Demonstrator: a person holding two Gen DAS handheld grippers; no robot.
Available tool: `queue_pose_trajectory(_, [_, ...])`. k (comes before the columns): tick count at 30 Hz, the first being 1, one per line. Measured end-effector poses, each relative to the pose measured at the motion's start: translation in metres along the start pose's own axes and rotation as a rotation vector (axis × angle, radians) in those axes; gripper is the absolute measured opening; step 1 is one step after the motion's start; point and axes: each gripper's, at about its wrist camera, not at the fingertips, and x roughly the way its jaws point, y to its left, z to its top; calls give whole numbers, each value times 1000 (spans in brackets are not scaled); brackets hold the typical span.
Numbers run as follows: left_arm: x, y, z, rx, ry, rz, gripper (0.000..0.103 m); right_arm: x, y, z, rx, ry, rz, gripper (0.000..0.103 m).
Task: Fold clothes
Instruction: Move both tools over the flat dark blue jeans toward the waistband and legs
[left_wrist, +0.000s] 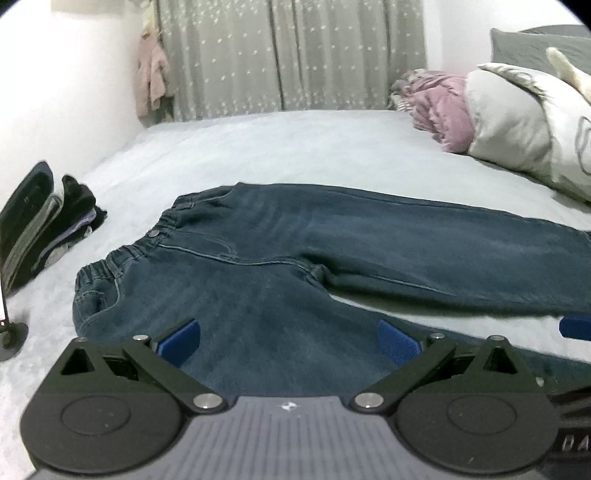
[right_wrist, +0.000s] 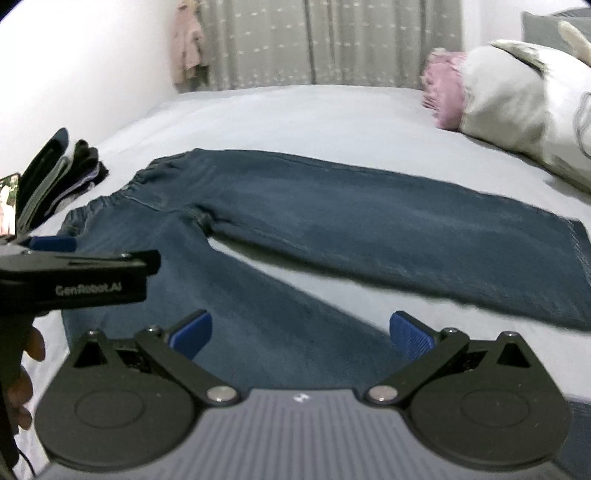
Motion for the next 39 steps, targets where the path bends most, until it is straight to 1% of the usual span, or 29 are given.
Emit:
queue_pose_trajectory(1, [4, 3, 2, -23, 12, -7, 102, 8, -2, 7, 0, -2, 12, 102])
queue_pose_trajectory(2, [11, 8, 4, -54, 31, -29, 102, 15, -3, 13, -10, -5, 27, 102])
queue_pose_trajectory(3, [16, 12, 5, -68, 48, -46, 102, 23, -4, 19, -20, -8, 41, 102])
queue_pose_trajectory(4, [20, 15, 5, -70, 58, -46, 102, 29, -5, 25, -32, -15, 58, 102])
queue_pose_trajectory(5, [24, 18, 6, -66, 67, -36, 102, 36, -6, 31, -43, -21, 74, 102])
queue_pose_trajectory(6, [29, 20, 7, -62, 77, -24, 102, 38, 1, 29, -47, -27, 74, 102])
queue_pose_trajectory(7, [33, 22, 7, -65, 83, -16, 102, 50, 0, 38, -69, -38, 106, 102])
queue_pose_trajectory(8, [36, 24, 8, -69, 89, -8, 102, 57, 1, 43, -85, -47, 117, 102])
queue_pose_trajectory(11, [46, 30, 10, -77, 99, 16, 102, 74, 5, 55, -135, -63, 121, 102])
queue_pose_trajectory(12, [48, 32, 11, -77, 100, 27, 102, 86, 9, 63, -157, -65, 126, 102])
queue_pose_trajectory(15, [58, 41, 13, -92, 107, 31, 102, 108, 9, 79, -181, -61, 153, 102])
queue_pose_trajectory(16, [60, 42, 14, -100, 112, 31, 102, 110, 7, 79, -183, -59, 154, 102])
queue_pose_trajectory(17, [64, 47, 14, -115, 116, 25, 102, 124, 7, 86, -194, -58, 159, 102])
queue_pose_trajectory(22, [80, 65, 16, -166, 144, -22, 102, 160, 4, 111, -240, -54, 157, 102])
queue_pose_trajectory(26, [88, 76, 19, -186, 141, -36, 102, 187, -2, 128, -256, -46, 149, 101])
queue_pose_trajectory(28, [91, 79, 20, -187, 139, -37, 102, 205, -3, 141, -257, -44, 149, 101])
queue_pose_trajectory(33, [105, 84, 18, -171, 148, -19, 102, 236, -7, 158, -263, -46, 165, 101])
queue_pose_trajectory(37, [108, 85, 19, -149, 140, -10, 102, 255, -10, 163, -276, -31, 148, 101])
queue_pose_trajectory(39, [108, 86, 19, -144, 140, -9, 102, 270, -14, 166, -267, -6, 140, 101])
